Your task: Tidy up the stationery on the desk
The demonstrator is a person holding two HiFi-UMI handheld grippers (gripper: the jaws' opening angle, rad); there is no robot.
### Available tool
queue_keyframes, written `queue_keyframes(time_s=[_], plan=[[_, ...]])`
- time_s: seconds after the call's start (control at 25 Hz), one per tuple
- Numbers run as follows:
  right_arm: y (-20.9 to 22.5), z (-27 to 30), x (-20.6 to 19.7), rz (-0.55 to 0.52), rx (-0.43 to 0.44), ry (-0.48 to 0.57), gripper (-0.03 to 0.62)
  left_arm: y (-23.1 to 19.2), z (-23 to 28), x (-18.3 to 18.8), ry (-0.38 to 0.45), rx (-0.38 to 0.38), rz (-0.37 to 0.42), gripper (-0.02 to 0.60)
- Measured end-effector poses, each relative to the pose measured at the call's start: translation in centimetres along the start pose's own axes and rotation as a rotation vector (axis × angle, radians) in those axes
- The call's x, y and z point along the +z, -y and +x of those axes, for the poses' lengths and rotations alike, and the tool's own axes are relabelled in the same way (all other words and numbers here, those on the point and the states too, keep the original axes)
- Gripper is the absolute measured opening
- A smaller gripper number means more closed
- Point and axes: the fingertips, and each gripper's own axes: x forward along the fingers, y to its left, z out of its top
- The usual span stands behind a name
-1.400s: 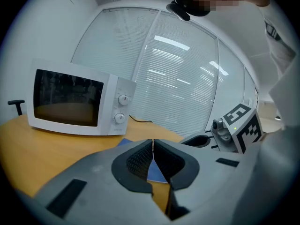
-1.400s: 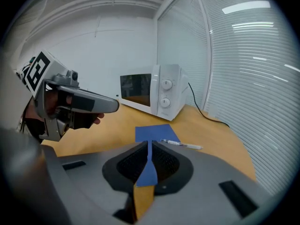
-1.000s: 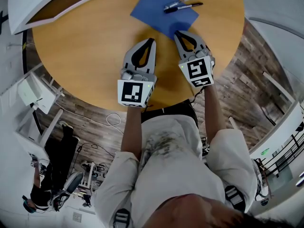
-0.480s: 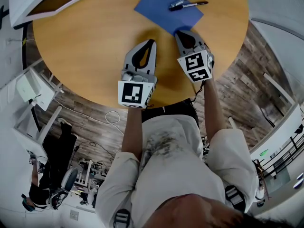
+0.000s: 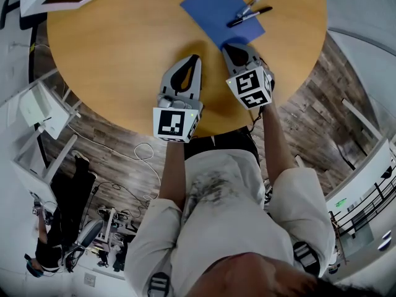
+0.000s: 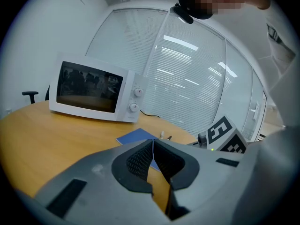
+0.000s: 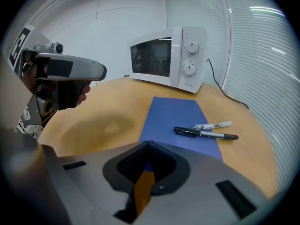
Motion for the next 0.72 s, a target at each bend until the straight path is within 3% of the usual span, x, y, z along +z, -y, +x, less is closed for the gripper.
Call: queue_keyframes(time_s=[0.72], plan=[[-7.2, 0.7, 0.6, -0.067, 0.127, 0.006, 0.063, -0.5, -4.2, -1.7, 0.015, 0.083, -0.033, 0.011]])
